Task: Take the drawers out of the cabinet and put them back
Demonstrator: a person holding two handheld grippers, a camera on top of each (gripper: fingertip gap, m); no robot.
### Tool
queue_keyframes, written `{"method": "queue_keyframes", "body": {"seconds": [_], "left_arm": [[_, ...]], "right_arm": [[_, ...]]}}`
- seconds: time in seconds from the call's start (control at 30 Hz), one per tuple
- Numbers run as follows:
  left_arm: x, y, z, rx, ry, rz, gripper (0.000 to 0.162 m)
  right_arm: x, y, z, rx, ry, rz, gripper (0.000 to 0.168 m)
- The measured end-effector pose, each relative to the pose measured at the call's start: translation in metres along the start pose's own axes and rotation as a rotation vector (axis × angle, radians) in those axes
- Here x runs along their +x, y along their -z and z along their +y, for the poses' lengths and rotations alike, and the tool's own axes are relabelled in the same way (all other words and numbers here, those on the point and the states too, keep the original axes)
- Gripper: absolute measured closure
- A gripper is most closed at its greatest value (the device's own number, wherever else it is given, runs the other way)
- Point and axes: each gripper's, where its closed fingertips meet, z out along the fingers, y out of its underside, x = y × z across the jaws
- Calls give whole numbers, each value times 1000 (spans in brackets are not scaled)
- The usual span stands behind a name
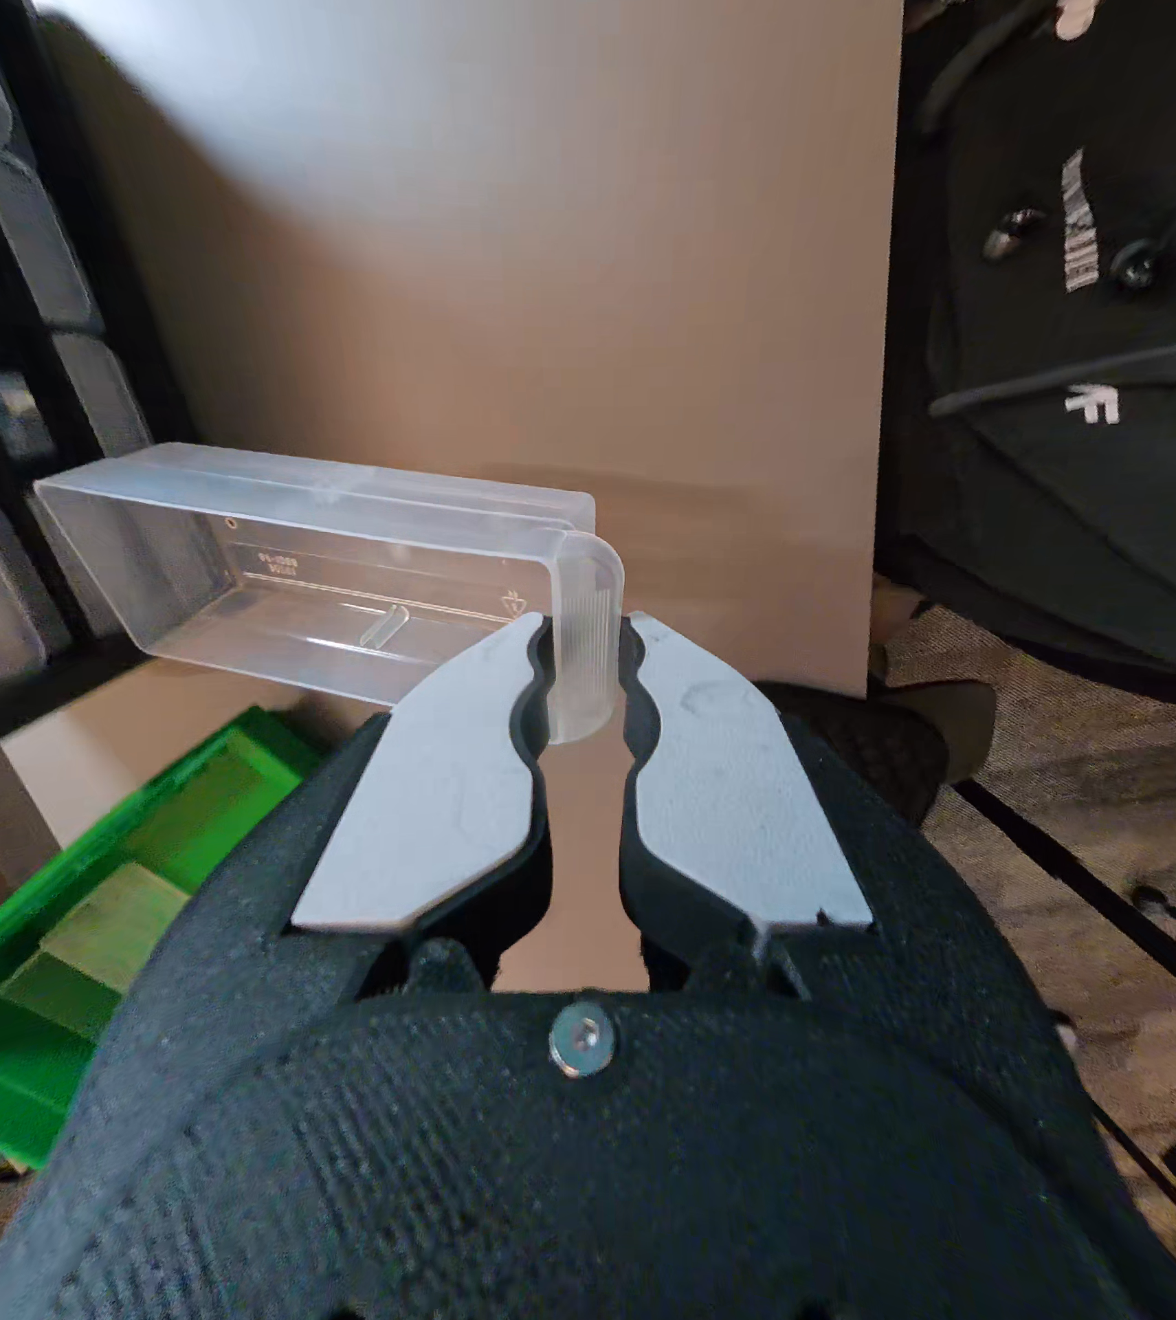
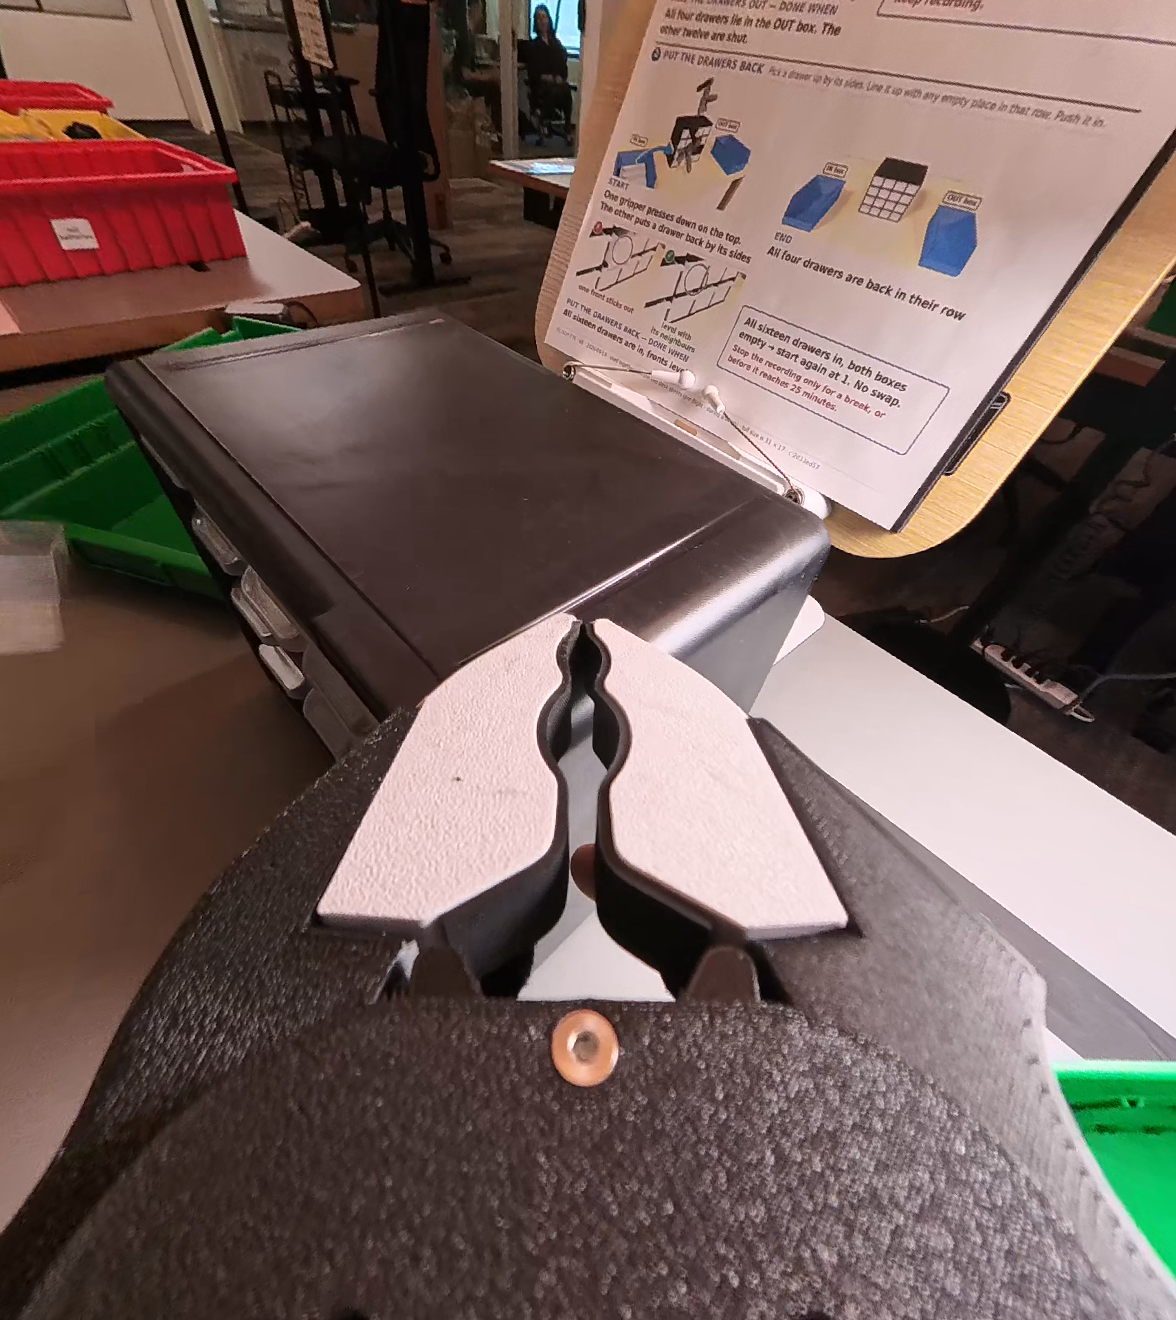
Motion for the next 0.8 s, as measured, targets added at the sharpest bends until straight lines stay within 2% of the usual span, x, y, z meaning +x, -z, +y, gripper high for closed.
{"method": "queue_keyframes", "body": {"seconds": [0.03, 0.53, 0.8], "left_arm": [[-2, -5, -7, 9, -8, -3, 145], [-49, -56, -50, 110, 124, -5, 145], [-67, -78, -67, 57, 179, 9, 145]], "right_arm": [[0, 0, 0, -5, 6, 4, 168], [-2, 1, 0, -7, 11, 3, 168], [-2, 1, 0, -5, 11, 3, 168]]}}
